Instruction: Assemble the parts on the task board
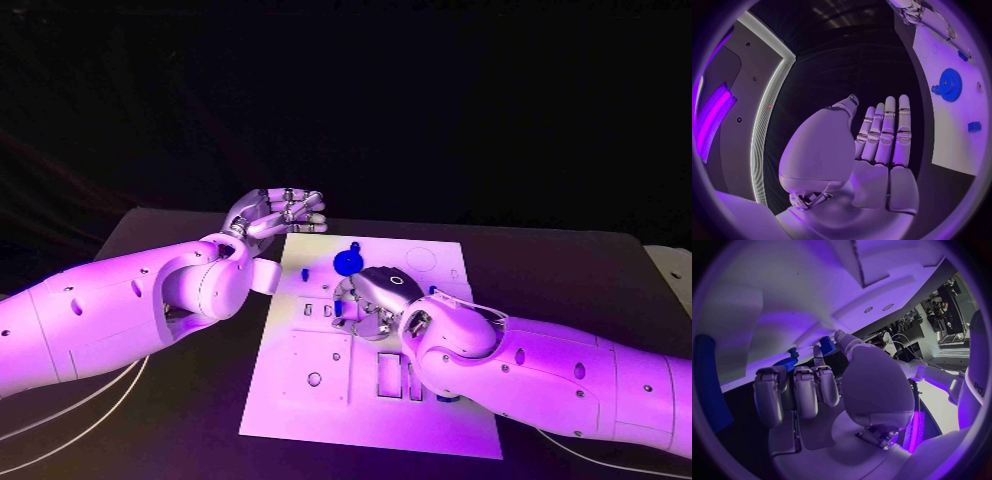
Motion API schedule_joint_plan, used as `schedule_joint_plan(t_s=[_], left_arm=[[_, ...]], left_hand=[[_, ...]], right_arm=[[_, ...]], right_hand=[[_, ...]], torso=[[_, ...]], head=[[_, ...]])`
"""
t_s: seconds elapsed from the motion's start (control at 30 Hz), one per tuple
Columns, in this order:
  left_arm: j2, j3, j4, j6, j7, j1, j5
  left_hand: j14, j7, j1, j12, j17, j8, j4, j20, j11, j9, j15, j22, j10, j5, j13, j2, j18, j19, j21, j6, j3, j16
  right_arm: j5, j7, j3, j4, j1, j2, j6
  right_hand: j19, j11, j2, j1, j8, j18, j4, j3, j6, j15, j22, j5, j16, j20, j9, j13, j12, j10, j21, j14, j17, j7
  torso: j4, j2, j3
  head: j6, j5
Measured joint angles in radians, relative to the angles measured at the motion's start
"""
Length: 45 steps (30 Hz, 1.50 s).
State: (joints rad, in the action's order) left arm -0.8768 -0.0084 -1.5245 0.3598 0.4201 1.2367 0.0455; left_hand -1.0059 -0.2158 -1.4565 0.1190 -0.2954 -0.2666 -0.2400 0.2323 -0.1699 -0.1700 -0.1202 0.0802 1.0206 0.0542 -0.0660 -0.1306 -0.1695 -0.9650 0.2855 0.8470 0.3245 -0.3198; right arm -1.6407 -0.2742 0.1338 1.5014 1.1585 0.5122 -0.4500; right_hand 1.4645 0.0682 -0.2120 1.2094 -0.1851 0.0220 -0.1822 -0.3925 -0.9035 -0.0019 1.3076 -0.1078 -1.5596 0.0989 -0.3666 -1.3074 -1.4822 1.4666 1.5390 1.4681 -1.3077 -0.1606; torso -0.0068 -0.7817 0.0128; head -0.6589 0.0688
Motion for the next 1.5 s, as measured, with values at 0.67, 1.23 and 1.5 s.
schedule_joint_plan(t_s=[0.67,1.23,1.5], left_arm=[[-0.002,0.0,0.018,-0.009,-0.026,0.0,0.033],[0.017,0.001,0.064,-0.284,-0.467,0.041,0.542],[0.082,-0.001,0.085,-0.481,-0.72,0.068,0.783]], left_hand=[[-0.08,0.002,0.033,-0.009,-0.043,0.0,-0.01,-0.026,0.016,-0.008,0.021,0.01,0.043,0.0,-0.006,-0.016,0.0,-0.075,0.031,-0.003,-0.01,-0.036],[-0.458,0.105,0.292,0.618,-1.008,-0.232,-0.053,-0.17,0.136,-0.231,0.151,0.597,0.142,0.004,-0.524,0.093,0.018,-0.307,0.756,0.042,-0.188,-1.126],[-0.459,0.12,0.308,0.864,-1.013,-0.315,-0.054,-0.187,0.15,-0.313,0.159,0.895,0.179,0.004,-0.777,0.115,0.047,-0.4,0.967,0.026,-0.248,-1.194]], right_arm=[[0.063,0.109,-0.009,0.095,0.023,0.11,-0.195],[0.593,0.364,-0.021,0.164,0.165,0.408,-0.234],[0.681,0.373,-0.02,0.167,0.171,0.445,-0.207]], right_hand=[[0.002,0.03,0.071,0.132,0.066,0.0,-0.107,0.264,0.077,0.023,0.0,-0.01,0.006,0.027,0.019,0.0,0.031,-0.002,-0.037,-0.002,0.0,-0.028],[0.002,0.014,0.104,0.165,0.0,0.0,-0.102,0.25,-0.008,0.012,0.0,-0.078,0.015,0.019,-0.002,0.0,0.067,-0.032,-0.09,-0.001,0.0,0.0],[0.002,0.014,0.104,0.165,0.0,0.0,-0.102,0.25,-0.008,0.012,0.0,-0.082,0.015,0.019,-0.002,-0.001,0.071,-0.032,-0.09,-0.001,0.0,0.0]], torso=[[-0.0015,0.004,-0.0012],[-0.0077,0.051,-0.013],[-0.006,0.072,-0.0201]], head=[[0.009,-0.002],[-0.007,0.015],[-0.024,0.02]])
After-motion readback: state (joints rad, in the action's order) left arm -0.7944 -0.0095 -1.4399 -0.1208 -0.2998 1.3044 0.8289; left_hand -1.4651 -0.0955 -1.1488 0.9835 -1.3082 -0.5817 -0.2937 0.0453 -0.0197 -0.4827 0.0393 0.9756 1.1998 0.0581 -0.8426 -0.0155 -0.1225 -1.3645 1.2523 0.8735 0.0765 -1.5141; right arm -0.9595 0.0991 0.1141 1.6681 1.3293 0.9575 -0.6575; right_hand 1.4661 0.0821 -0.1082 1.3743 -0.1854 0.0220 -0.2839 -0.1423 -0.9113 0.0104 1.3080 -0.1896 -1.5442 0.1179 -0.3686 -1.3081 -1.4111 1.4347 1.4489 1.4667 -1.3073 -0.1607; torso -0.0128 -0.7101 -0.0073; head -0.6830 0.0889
